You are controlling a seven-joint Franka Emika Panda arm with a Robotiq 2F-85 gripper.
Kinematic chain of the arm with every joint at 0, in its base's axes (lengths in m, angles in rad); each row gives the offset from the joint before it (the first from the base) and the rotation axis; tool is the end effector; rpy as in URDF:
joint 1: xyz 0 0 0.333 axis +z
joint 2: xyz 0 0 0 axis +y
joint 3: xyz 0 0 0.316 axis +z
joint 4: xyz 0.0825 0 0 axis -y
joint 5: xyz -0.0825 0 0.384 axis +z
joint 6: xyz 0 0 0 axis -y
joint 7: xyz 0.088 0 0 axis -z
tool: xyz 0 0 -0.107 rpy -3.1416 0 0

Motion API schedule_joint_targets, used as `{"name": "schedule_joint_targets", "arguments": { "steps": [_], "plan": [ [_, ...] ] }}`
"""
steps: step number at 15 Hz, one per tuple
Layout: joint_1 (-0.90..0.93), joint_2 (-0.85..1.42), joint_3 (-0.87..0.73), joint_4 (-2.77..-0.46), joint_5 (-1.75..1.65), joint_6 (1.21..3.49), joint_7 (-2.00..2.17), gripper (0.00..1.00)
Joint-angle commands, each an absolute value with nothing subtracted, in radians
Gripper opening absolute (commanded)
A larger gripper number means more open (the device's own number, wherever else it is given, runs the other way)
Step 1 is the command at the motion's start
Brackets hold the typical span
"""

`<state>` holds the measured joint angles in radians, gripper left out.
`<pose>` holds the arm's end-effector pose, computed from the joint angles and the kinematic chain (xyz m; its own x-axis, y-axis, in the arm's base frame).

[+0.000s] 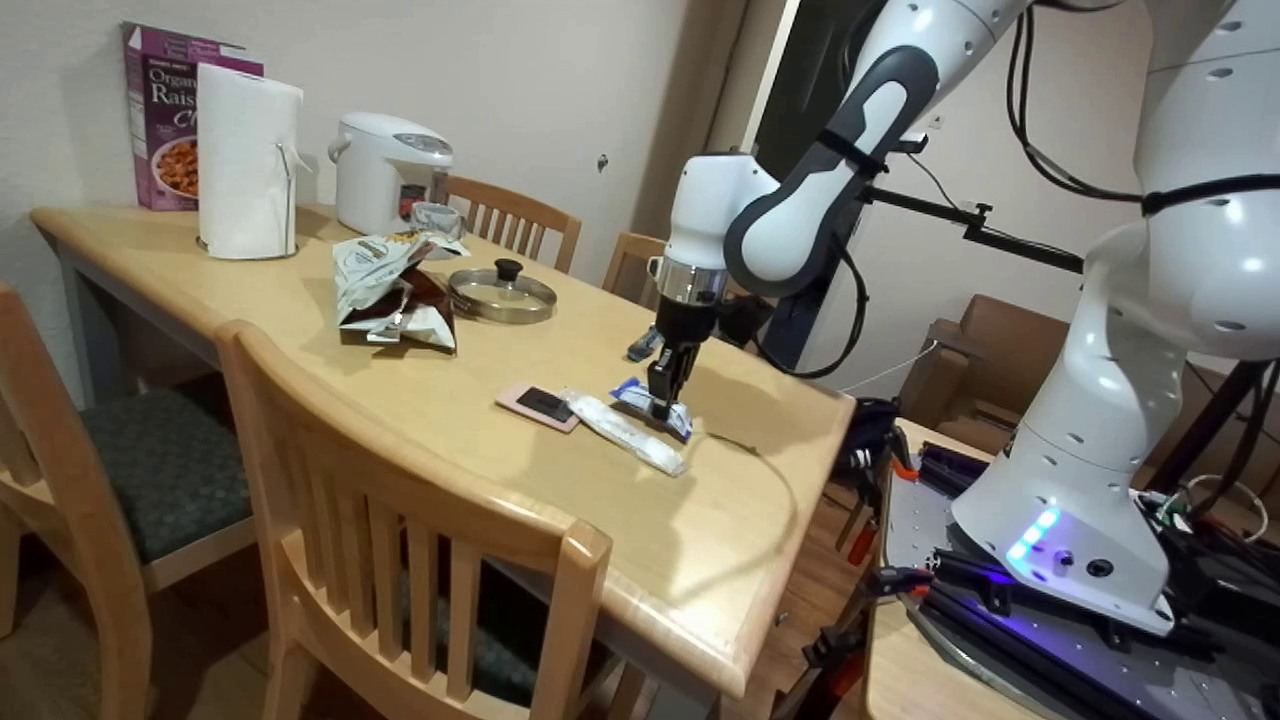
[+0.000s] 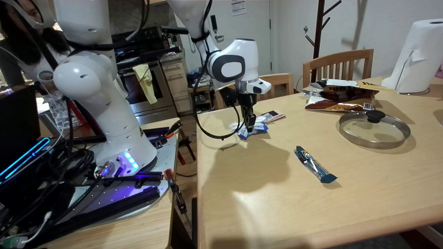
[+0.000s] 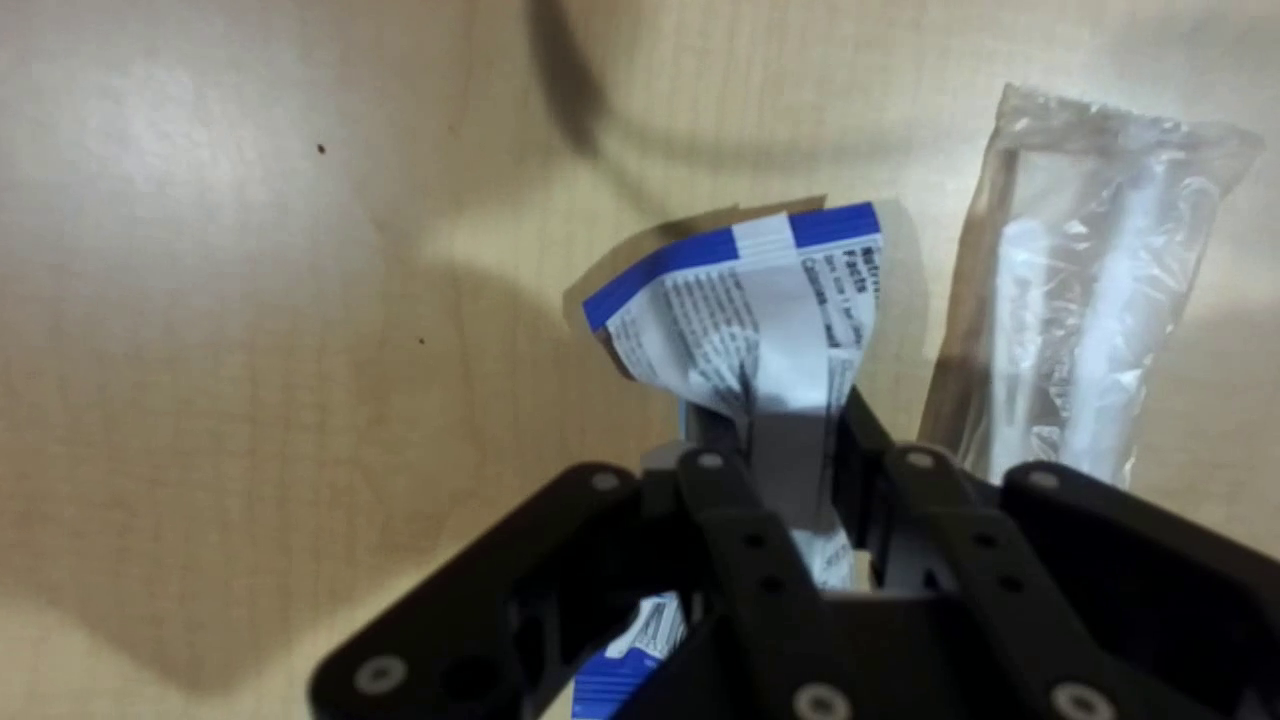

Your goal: Move the blue packet to the left

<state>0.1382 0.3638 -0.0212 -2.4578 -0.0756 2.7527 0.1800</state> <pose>0.4655 0.0571 0.1476 0.9980 0.0077 -0.0634 0.0104 -0.9990 0.0433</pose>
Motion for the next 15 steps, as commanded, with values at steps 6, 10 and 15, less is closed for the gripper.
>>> {"name": "schedule_joint_targets", "arguments": {
  "steps": [6, 10, 15],
  "plan": [
    [0.13, 0.399, -0.005, -2.433, -0.069, 2.795, 0.155, 0.07],
    [0.134, 0.405, -0.005, -2.434, -0.072, 2.819, 0.157, 0.07],
    [0.159, 0.407, -0.029, -2.43, -0.091, 2.81, 0.183, 0.5]
  ]
}}
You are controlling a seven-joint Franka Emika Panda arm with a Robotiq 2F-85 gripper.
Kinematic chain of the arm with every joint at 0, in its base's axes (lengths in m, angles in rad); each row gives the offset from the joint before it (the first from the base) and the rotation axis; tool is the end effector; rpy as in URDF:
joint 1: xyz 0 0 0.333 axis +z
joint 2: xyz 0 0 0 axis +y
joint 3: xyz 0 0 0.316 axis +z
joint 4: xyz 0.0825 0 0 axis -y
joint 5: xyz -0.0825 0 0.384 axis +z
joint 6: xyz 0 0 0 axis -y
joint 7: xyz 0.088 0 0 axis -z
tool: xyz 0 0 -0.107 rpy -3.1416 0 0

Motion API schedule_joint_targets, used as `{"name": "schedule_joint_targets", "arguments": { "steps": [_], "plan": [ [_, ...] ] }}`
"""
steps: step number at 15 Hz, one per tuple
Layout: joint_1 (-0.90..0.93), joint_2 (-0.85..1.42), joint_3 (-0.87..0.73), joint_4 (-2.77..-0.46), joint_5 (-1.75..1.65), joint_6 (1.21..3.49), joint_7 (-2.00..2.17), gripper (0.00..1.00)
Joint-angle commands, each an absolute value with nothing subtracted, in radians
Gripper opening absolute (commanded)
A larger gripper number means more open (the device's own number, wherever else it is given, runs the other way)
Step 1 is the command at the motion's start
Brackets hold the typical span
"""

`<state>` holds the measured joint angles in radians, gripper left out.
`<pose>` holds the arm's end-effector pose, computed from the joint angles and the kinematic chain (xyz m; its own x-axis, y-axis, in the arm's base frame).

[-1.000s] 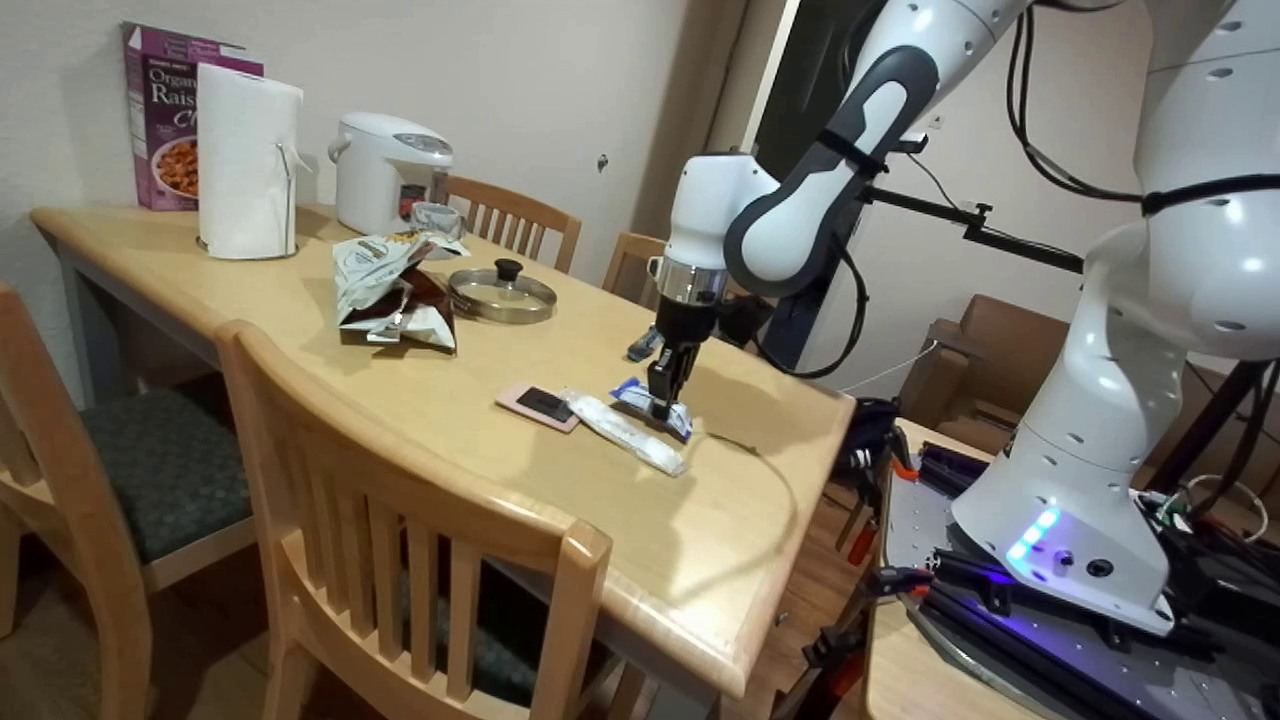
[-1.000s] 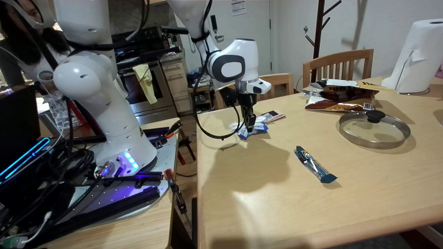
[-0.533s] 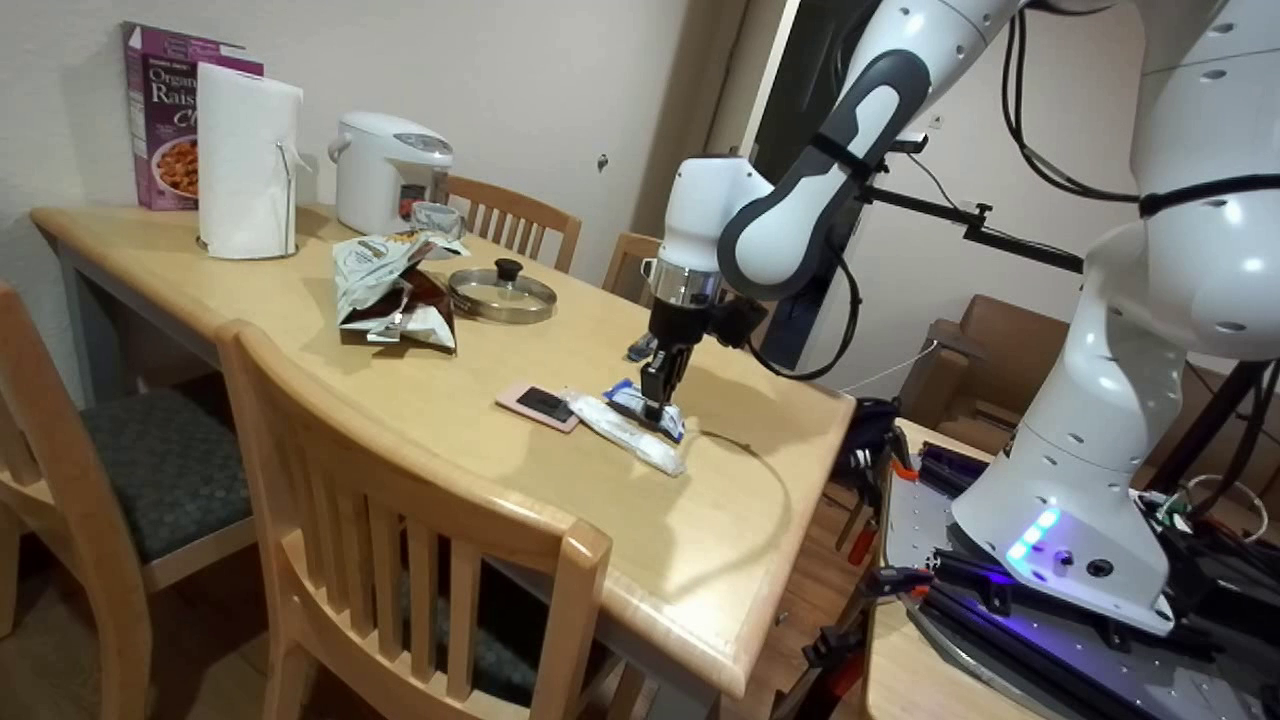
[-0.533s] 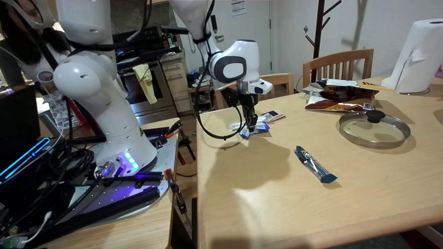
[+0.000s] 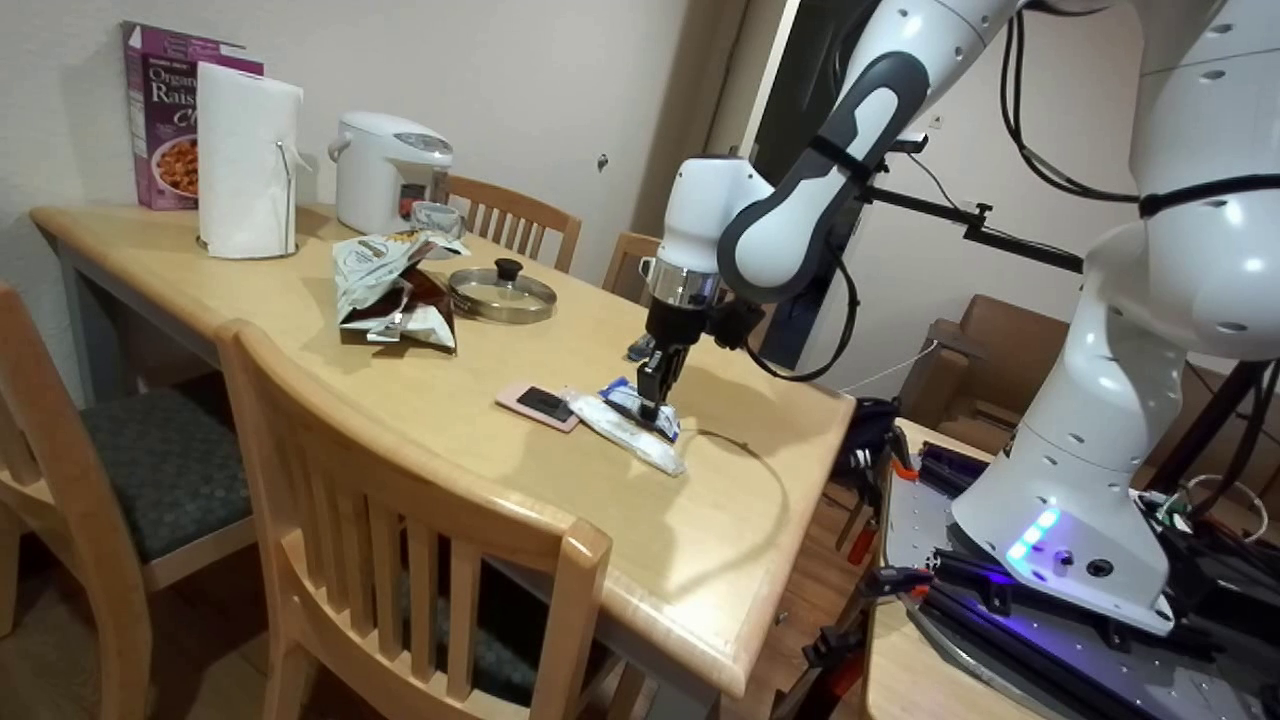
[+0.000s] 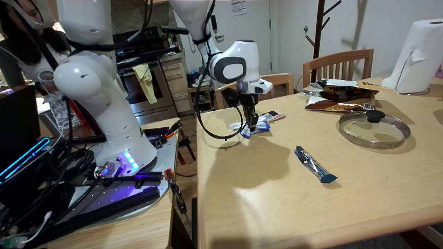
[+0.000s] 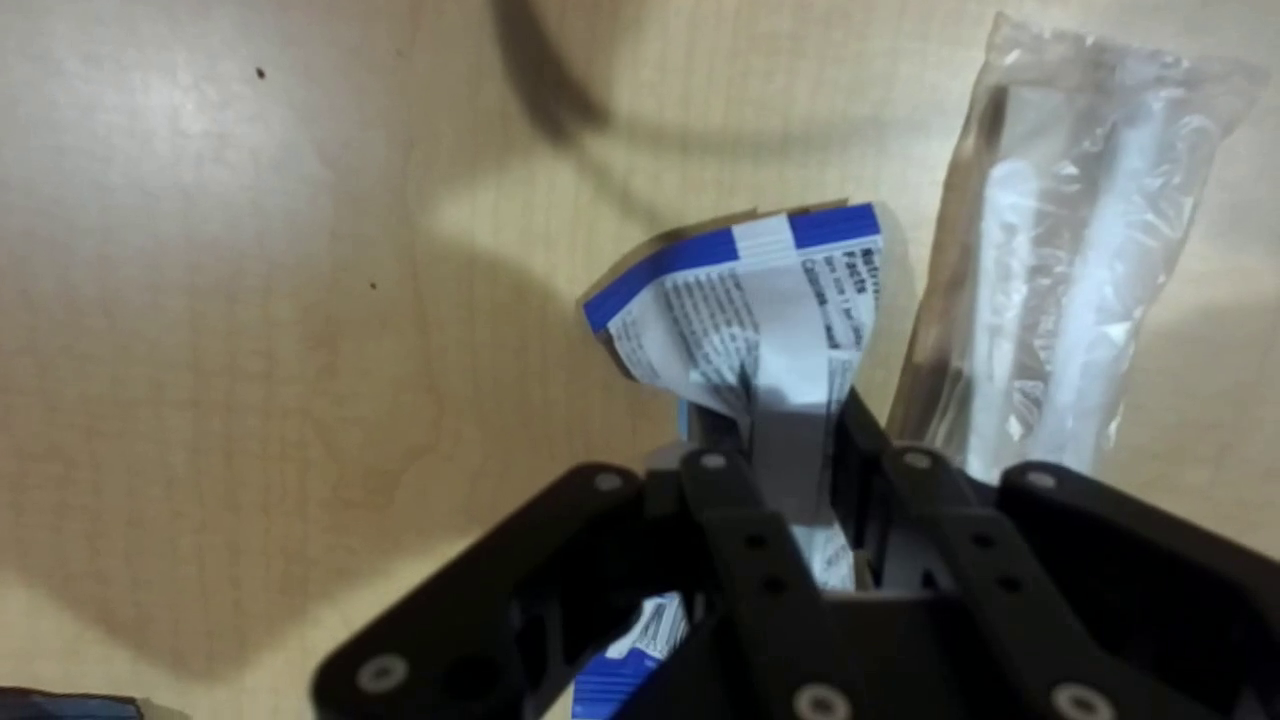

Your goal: Move the blue packet to the left

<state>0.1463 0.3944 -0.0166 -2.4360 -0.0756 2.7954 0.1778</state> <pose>0.4734 0.0647 0.1427 0.9992 0.0241 -0.0304 0.0252 -0.9991 0.0354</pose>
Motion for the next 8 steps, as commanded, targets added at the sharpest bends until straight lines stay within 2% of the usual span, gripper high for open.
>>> {"name": "schedule_joint_targets", "arguments": {
  "steps": [1, 8],
  "plan": [
    [0.161, 0.407, -0.03, -2.429, -0.089, 2.806, 0.184, 0.53],
    [0.159, 0.407, -0.027, -2.43, -0.079, 2.801, 0.185, 0.97]
  ]
}}
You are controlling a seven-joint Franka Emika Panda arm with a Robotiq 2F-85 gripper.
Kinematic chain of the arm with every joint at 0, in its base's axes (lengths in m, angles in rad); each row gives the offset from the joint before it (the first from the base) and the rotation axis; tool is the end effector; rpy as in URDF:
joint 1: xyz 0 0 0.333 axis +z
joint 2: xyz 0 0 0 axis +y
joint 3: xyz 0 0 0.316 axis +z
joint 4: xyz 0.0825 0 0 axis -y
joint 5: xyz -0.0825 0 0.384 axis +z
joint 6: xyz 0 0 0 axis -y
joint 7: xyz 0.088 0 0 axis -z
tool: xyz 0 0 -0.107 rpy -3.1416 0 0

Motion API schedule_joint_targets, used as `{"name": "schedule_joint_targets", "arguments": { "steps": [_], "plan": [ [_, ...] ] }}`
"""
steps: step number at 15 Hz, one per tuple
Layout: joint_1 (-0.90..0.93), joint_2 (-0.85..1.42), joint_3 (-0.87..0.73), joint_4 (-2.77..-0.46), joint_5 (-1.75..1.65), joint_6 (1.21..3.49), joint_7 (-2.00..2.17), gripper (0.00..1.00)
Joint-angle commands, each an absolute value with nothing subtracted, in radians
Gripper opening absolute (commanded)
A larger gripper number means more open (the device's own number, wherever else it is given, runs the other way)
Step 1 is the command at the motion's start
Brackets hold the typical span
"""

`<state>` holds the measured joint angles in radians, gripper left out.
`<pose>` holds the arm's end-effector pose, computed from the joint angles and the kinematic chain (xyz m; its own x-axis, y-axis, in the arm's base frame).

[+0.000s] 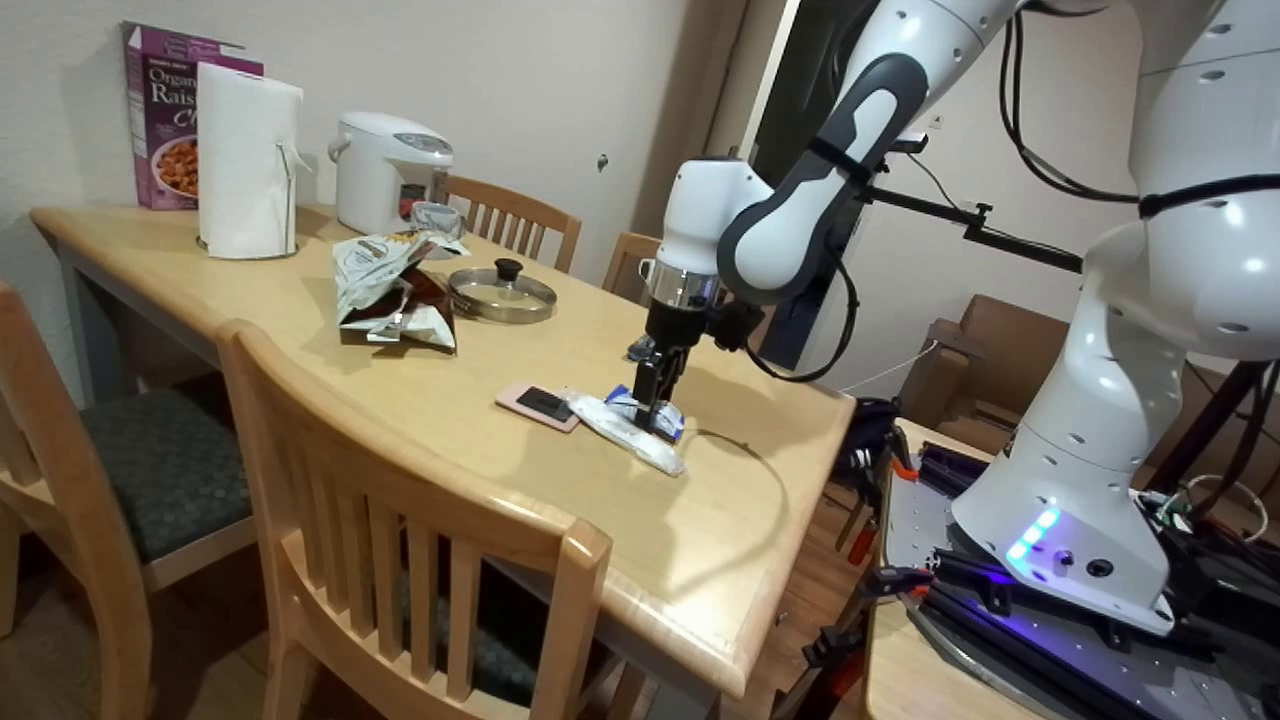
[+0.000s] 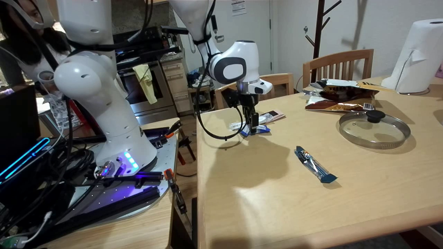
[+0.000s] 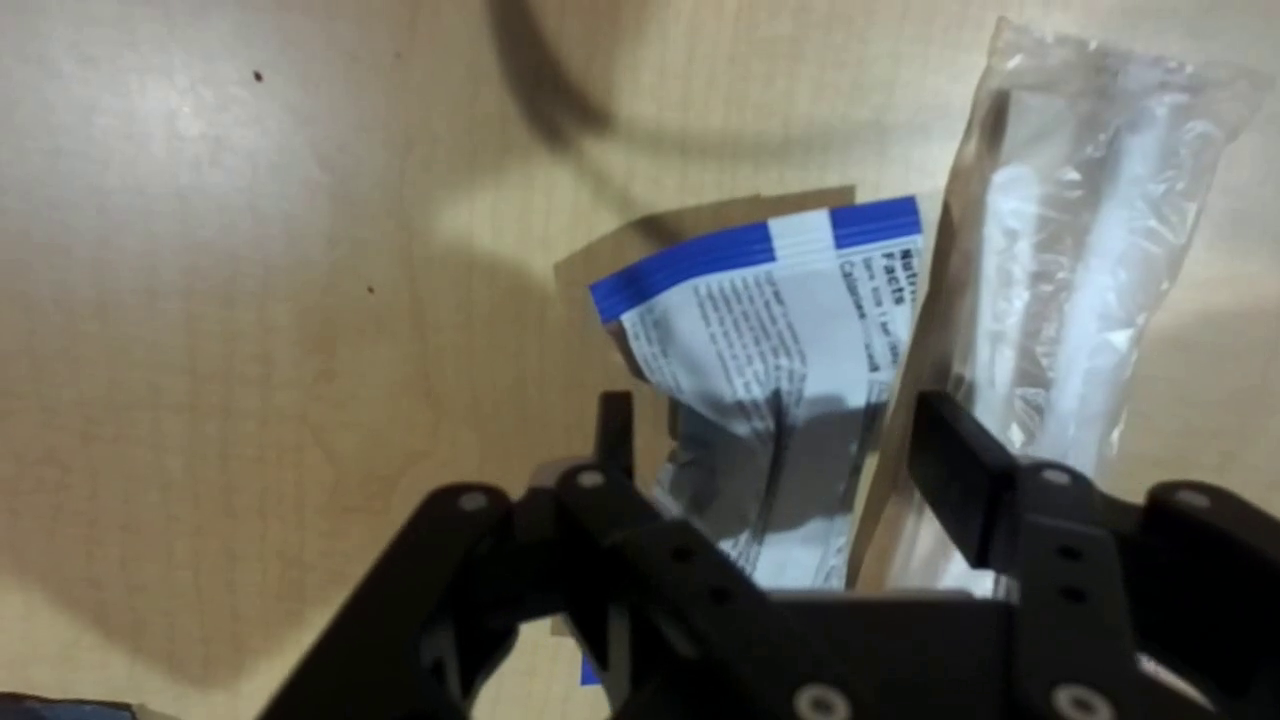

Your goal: Move the blue packet to the left

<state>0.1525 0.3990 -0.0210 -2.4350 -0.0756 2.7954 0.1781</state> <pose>0.4729 0.0653 0.1408 0.9991 0.0259 -0.0338 0.0271 -0.9989 0.0376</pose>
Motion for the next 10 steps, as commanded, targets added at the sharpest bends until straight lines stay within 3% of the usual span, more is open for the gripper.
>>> {"name": "schedule_joint_targets", "arguments": {
  "steps": [1, 10],
  "plan": [
    [0.159, 0.407, -0.027, -2.43, -0.079, 2.8, 0.187, 1.0],
    [0.152, 0.35, -0.059, -2.456, -0.072, 2.775, 0.215, 1.0]
  ]
}}
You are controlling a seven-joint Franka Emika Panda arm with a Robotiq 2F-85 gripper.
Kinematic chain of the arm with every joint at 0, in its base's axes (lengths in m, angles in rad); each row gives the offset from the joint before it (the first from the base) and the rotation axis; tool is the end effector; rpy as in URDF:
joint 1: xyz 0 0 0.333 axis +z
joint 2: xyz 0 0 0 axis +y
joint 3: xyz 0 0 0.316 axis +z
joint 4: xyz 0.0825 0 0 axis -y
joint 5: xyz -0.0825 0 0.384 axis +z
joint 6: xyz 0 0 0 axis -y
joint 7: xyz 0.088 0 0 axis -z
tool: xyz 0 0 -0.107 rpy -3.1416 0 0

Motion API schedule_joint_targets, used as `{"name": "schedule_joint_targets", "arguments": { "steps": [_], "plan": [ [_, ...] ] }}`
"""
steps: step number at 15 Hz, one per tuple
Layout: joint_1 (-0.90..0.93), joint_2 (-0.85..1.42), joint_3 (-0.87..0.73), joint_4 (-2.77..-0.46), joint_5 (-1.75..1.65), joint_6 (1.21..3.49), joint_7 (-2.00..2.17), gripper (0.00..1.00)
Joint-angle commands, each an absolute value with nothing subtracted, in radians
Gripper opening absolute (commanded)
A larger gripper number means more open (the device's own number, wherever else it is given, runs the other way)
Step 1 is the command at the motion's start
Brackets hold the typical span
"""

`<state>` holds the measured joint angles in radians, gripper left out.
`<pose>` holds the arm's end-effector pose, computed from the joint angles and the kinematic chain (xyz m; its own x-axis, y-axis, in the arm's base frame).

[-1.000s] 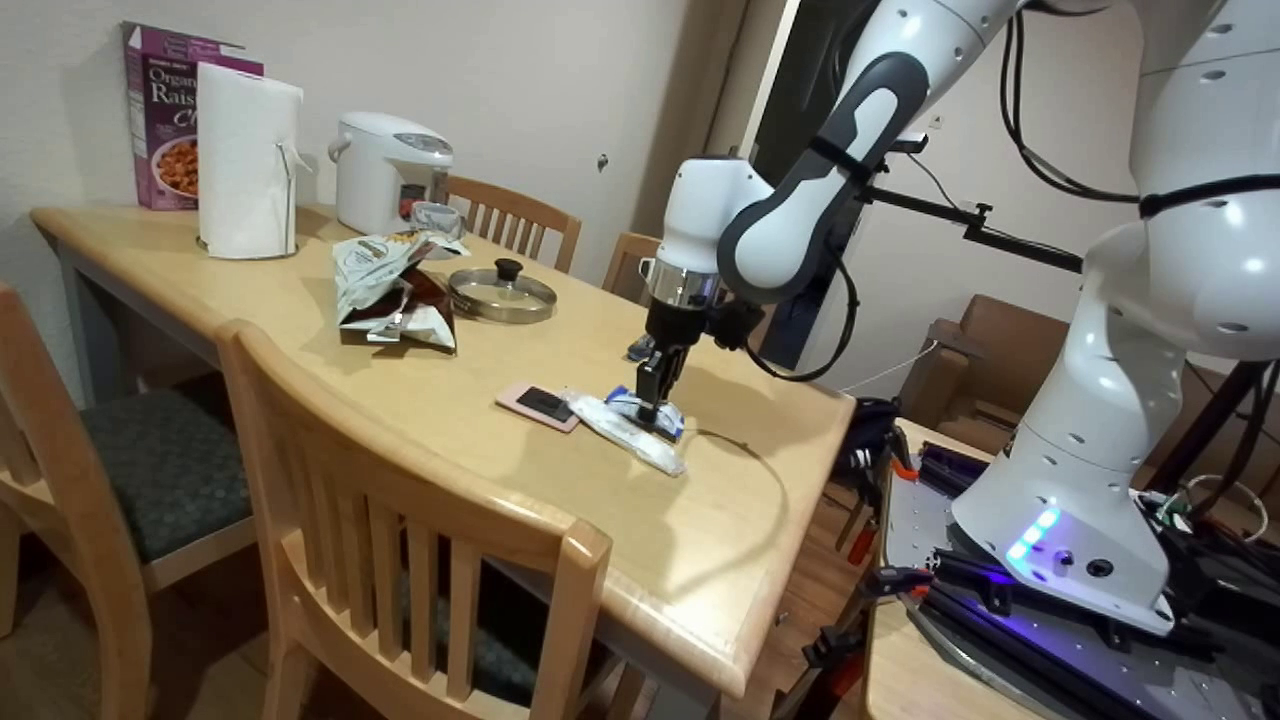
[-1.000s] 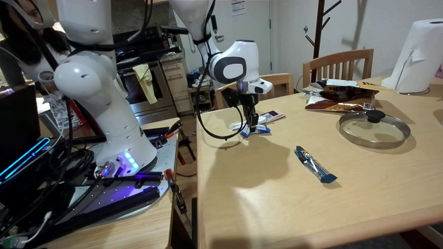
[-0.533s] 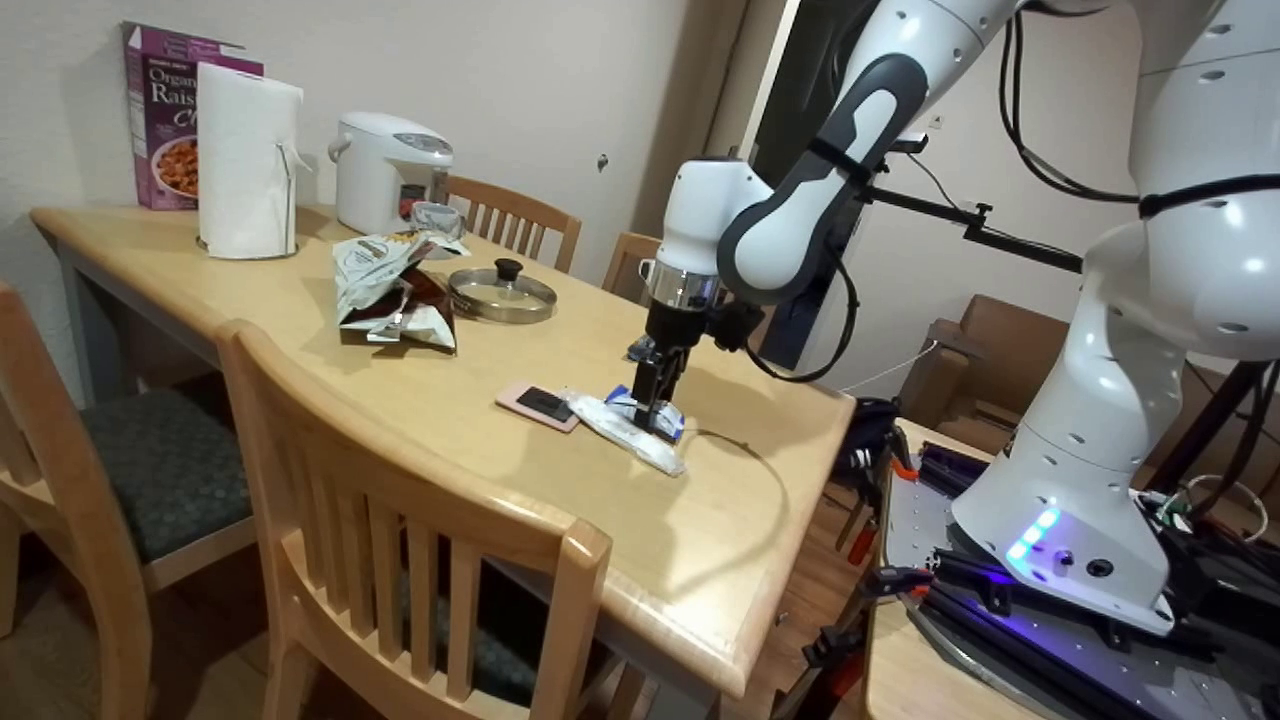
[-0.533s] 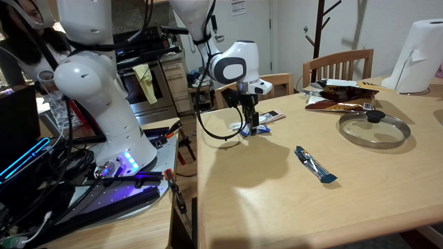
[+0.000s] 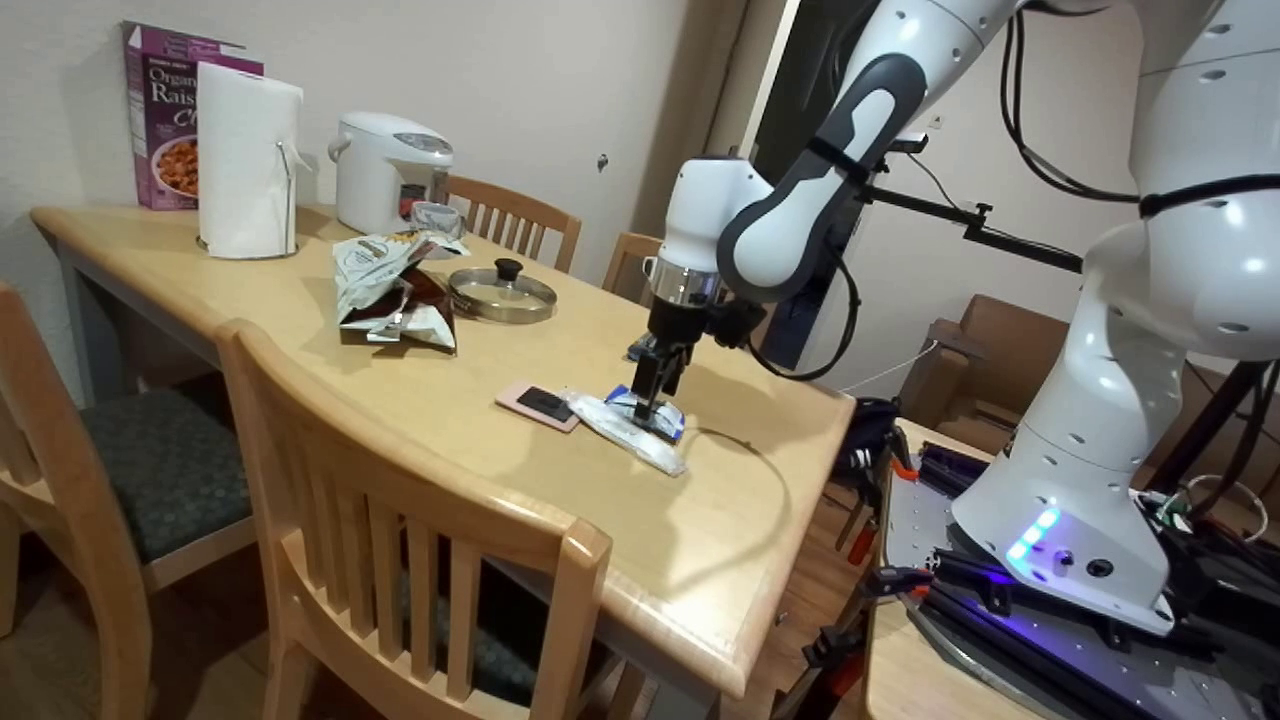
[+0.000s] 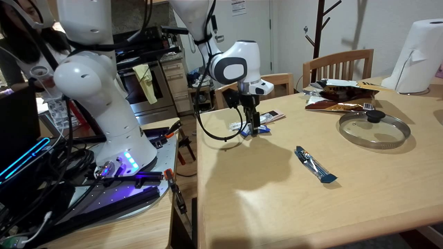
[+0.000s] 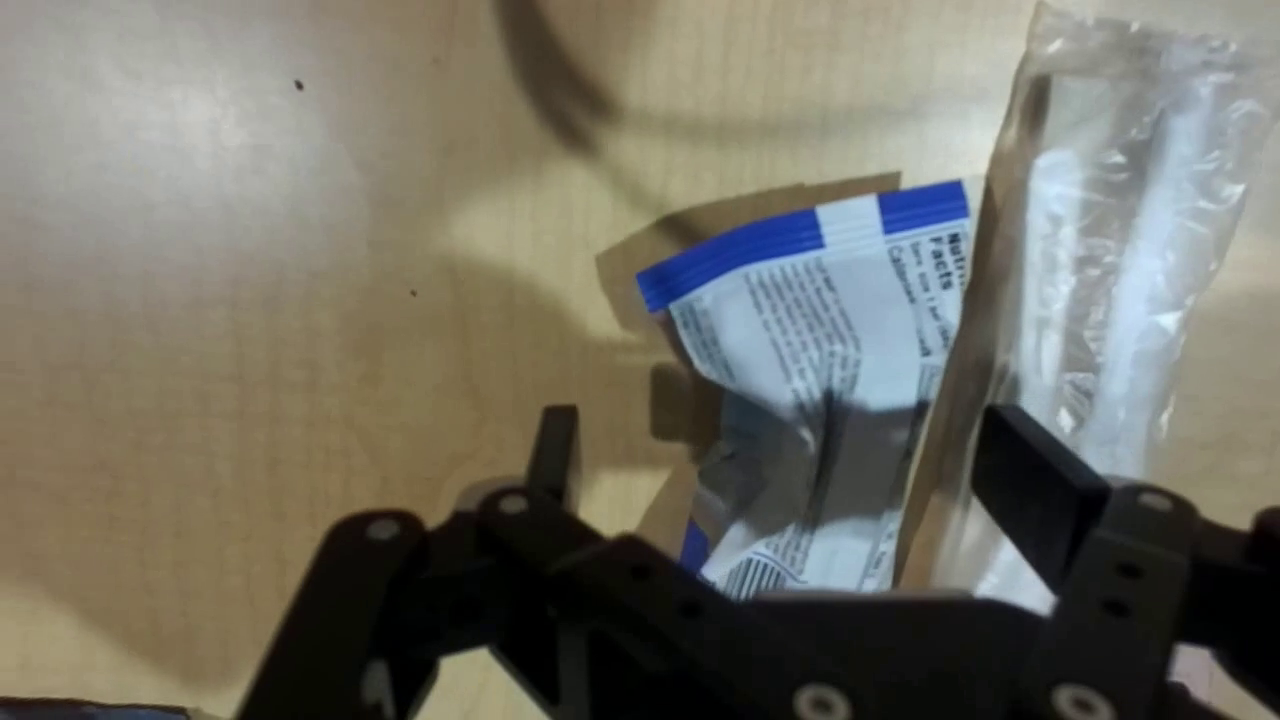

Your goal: Move the blue packet to the left

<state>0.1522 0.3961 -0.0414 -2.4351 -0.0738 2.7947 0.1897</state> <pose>0.4747 0.0547 0.1422 0.9995 -0.0068 -0.0301 -0.0054 -0.9990 0.0450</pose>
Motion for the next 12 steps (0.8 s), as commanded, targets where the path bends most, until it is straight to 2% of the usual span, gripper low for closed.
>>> {"name": "schedule_joint_targets", "arguments": {
  "steps": [1, 12],
  "plan": [
    [0.151, 0.333, -0.068, -2.462, -0.075, 2.767, 0.22, 1.0],
    [0.161, 0.208, -0.181, -2.514, -0.179, 2.742, 0.351, 1.0]
  ]
}}
